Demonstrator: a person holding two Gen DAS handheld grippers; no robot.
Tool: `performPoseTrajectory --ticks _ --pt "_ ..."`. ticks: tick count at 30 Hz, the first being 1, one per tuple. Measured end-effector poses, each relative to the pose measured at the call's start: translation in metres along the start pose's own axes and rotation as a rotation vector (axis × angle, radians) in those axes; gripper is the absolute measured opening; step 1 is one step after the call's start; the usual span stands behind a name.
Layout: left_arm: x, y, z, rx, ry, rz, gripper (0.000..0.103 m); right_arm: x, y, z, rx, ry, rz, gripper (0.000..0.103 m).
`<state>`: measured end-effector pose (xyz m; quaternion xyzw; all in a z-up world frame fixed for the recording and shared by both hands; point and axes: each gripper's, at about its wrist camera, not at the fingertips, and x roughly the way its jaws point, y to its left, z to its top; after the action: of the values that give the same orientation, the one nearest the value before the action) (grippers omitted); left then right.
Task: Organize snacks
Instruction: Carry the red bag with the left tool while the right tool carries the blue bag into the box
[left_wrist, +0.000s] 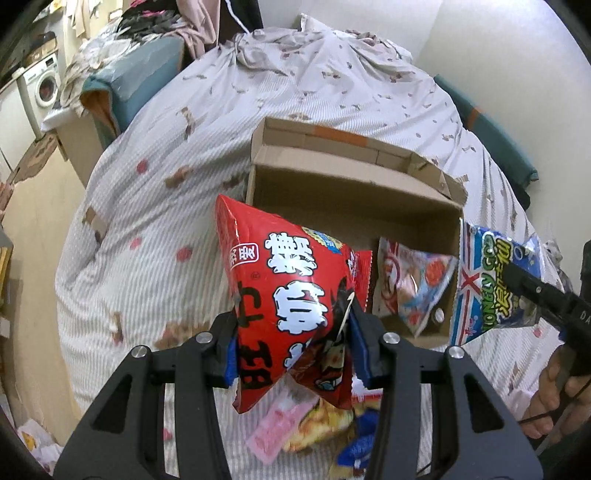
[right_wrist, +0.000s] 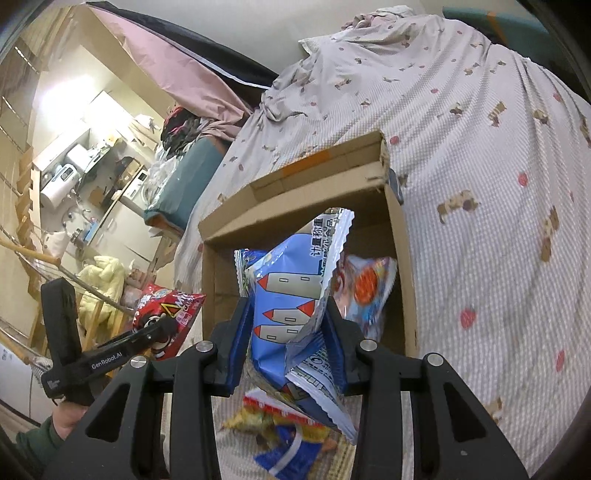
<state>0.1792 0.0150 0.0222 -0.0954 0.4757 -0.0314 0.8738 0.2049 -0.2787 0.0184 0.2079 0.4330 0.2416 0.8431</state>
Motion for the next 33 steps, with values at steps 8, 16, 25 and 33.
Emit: performPoseTrajectory --ticks 8,16,25,33 --pt "0.028 -0.005 0.006 0.035 -0.089 0.046 0.043 0.024 -0.012 0.003 0.014 -0.026 0.013 0.039" --pt "0.041 -0.016 -0.005 0.132 -0.138 0.049 0.043 0.057 -0.015 -0.015 -0.033 0.062 -0.028 0.039" --pt "0.056 -0.012 -0.005 0.119 -0.115 0.037 0.043 0.080 -0.014 -0.019 -0.050 0.107 -0.052 0.040" --pt "0.056 -0.009 -0.003 0.110 -0.112 0.036 0.043 0.085 -0.011 -0.025 -0.037 0.117 -0.041 0.042"
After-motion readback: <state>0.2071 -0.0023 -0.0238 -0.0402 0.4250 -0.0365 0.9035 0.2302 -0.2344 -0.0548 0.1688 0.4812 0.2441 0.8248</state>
